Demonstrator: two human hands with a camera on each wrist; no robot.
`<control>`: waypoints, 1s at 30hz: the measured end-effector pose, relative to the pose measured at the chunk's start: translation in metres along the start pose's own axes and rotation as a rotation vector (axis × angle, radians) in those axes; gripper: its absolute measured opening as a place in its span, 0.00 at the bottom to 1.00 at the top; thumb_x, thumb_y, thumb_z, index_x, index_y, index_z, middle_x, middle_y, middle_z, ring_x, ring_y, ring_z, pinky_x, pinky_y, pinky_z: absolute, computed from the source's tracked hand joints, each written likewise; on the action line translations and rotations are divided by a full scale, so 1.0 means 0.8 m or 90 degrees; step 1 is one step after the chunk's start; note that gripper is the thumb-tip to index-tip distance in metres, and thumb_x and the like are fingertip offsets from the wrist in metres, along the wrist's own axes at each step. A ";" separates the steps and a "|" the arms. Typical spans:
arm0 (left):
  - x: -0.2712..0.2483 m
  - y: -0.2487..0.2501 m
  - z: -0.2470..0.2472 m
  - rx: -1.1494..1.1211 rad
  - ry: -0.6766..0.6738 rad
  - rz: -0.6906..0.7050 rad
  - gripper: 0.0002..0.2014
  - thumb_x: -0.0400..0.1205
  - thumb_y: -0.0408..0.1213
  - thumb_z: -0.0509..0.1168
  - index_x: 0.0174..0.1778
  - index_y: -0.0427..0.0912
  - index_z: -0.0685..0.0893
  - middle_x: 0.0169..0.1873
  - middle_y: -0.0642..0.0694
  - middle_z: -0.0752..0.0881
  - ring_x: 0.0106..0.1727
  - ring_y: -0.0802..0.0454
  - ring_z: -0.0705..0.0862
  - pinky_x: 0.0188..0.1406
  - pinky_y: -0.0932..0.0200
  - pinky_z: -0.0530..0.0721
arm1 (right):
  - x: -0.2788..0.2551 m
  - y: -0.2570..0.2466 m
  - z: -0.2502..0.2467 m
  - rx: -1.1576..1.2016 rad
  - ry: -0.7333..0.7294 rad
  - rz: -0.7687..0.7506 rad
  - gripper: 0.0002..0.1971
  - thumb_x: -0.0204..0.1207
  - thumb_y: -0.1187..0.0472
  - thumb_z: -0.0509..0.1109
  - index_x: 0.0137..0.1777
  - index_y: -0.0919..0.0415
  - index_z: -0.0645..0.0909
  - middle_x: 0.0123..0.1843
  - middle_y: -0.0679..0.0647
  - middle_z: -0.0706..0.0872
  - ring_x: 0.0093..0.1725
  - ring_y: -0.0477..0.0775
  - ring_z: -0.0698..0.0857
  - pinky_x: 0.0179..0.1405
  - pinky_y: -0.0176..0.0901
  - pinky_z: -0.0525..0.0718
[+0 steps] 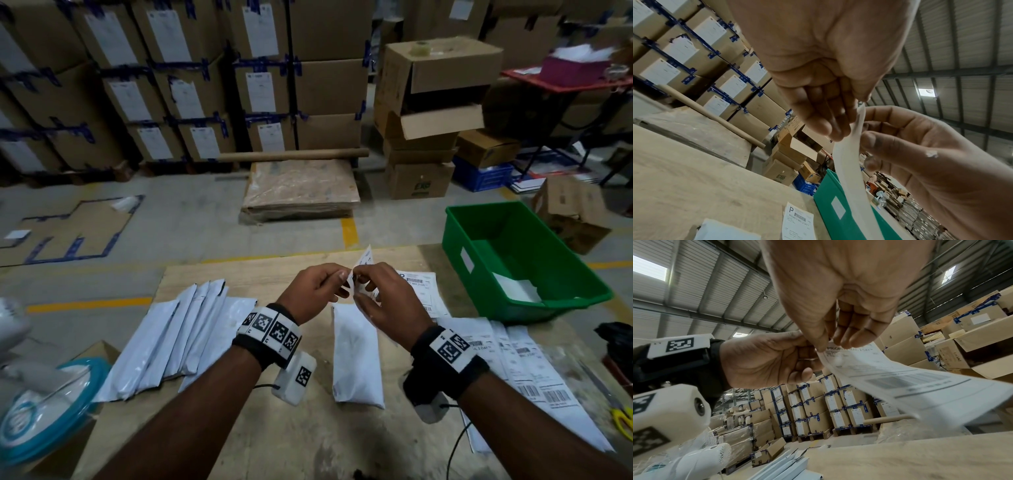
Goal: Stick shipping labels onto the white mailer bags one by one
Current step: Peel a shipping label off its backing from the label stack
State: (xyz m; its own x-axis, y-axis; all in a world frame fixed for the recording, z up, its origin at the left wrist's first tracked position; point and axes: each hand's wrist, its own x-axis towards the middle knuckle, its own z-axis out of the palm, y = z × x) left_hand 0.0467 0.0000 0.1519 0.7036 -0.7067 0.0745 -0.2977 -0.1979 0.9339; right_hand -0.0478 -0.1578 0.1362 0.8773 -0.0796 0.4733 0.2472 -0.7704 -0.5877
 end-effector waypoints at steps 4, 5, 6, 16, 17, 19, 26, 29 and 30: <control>0.007 -0.001 -0.003 -0.008 -0.003 0.009 0.12 0.88 0.38 0.56 0.55 0.42 0.85 0.45 0.51 0.88 0.45 0.54 0.90 0.43 0.61 0.86 | 0.006 0.004 0.001 0.003 0.005 0.003 0.16 0.72 0.66 0.72 0.59 0.58 0.79 0.51 0.49 0.79 0.50 0.44 0.78 0.45 0.25 0.71; 0.009 -0.002 -0.003 -0.009 -0.004 0.010 0.12 0.88 0.38 0.56 0.55 0.43 0.85 0.45 0.50 0.88 0.45 0.54 0.90 0.42 0.61 0.86 | 0.007 0.005 0.000 0.002 0.006 0.004 0.16 0.72 0.65 0.72 0.59 0.58 0.78 0.52 0.49 0.79 0.51 0.44 0.78 0.45 0.26 0.72; 0.011 -0.002 -0.003 -0.008 -0.004 0.010 0.12 0.88 0.38 0.56 0.55 0.43 0.85 0.46 0.48 0.88 0.45 0.54 0.90 0.42 0.62 0.86 | 0.008 0.006 0.000 0.001 0.005 0.006 0.16 0.72 0.65 0.72 0.59 0.58 0.78 0.52 0.49 0.79 0.51 0.45 0.78 0.46 0.29 0.73; 0.024 0.004 0.002 -0.042 -0.005 0.013 0.07 0.87 0.37 0.58 0.44 0.45 0.77 0.40 0.49 0.85 0.44 0.55 0.88 0.43 0.60 0.85 | 0.015 0.012 -0.007 -0.011 -0.001 0.013 0.16 0.72 0.64 0.72 0.60 0.57 0.78 0.52 0.49 0.80 0.51 0.48 0.79 0.44 0.35 0.75; 0.025 0.004 0.002 -0.041 -0.006 0.016 0.07 0.88 0.37 0.58 0.44 0.45 0.77 0.40 0.49 0.85 0.44 0.55 0.88 0.43 0.60 0.85 | 0.015 0.012 -0.007 -0.011 -0.002 0.018 0.16 0.72 0.64 0.72 0.60 0.57 0.78 0.52 0.49 0.80 0.51 0.47 0.79 0.44 0.35 0.76; 0.026 0.004 0.002 -0.042 -0.004 0.026 0.07 0.88 0.37 0.57 0.44 0.46 0.77 0.40 0.50 0.84 0.44 0.54 0.88 0.43 0.60 0.85 | 0.016 0.010 -0.008 -0.014 0.001 0.017 0.16 0.72 0.64 0.71 0.59 0.57 0.79 0.51 0.49 0.80 0.50 0.47 0.79 0.43 0.36 0.76; 0.025 0.006 0.006 -0.036 0.003 0.037 0.09 0.88 0.36 0.56 0.44 0.46 0.76 0.38 0.53 0.82 0.42 0.55 0.87 0.42 0.62 0.85 | 0.017 -0.002 -0.015 -0.012 0.012 0.018 0.08 0.71 0.66 0.71 0.48 0.58 0.79 0.43 0.49 0.82 0.43 0.48 0.81 0.39 0.39 0.79; 0.023 0.006 0.006 -0.031 0.007 0.041 0.09 0.88 0.36 0.55 0.44 0.47 0.76 0.38 0.52 0.82 0.42 0.56 0.86 0.42 0.62 0.85 | 0.016 -0.004 -0.015 -0.013 0.011 0.015 0.08 0.71 0.66 0.71 0.49 0.59 0.80 0.44 0.49 0.83 0.43 0.48 0.81 0.40 0.39 0.80; 0.022 0.006 0.006 -0.028 0.008 0.042 0.09 0.88 0.36 0.55 0.43 0.47 0.76 0.38 0.52 0.82 0.42 0.56 0.86 0.42 0.62 0.85 | 0.016 -0.004 -0.015 -0.010 0.014 0.012 0.07 0.72 0.66 0.72 0.49 0.59 0.80 0.44 0.49 0.83 0.43 0.46 0.81 0.40 0.37 0.79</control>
State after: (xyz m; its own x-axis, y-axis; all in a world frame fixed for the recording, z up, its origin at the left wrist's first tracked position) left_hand 0.0542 -0.0169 0.1559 0.6918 -0.7083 0.1402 -0.3146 -0.1209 0.9415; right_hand -0.0423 -0.1635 0.1519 0.8729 -0.1078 0.4758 0.2240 -0.7779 -0.5871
